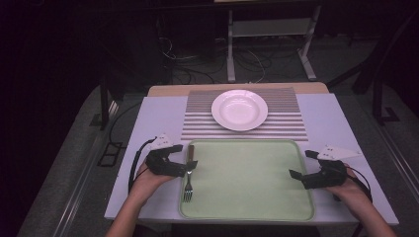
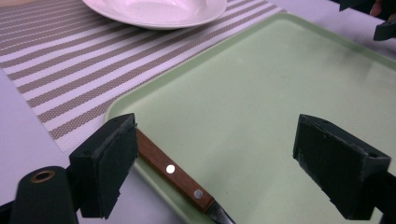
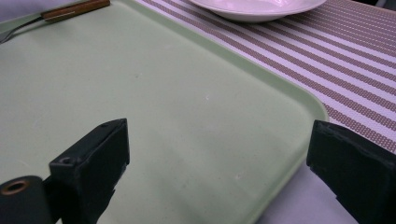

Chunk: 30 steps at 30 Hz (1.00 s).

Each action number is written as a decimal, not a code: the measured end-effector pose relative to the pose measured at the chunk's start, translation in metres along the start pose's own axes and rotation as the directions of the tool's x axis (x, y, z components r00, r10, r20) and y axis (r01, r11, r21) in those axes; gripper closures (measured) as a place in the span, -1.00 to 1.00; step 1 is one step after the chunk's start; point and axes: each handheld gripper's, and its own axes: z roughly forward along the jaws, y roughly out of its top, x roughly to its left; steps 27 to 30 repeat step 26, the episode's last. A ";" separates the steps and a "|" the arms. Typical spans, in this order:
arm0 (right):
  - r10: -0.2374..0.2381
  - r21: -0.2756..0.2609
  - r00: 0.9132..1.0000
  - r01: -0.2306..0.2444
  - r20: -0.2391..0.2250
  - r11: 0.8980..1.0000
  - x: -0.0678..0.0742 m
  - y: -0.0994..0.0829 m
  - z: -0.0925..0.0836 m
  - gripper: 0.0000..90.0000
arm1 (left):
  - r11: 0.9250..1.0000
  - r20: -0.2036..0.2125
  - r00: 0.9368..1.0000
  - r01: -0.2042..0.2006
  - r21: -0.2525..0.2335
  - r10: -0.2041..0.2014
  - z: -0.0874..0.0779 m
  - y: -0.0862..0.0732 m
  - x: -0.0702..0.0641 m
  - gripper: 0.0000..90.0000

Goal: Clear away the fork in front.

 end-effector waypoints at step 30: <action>0.004 0.001 1.000 -0.004 0.005 1.000 -0.001 0.000 0.001 -0.87 | 1.000 0.017 1.000 -0.019 0.017 0.019 -0.001 -0.021 0.001 -1.00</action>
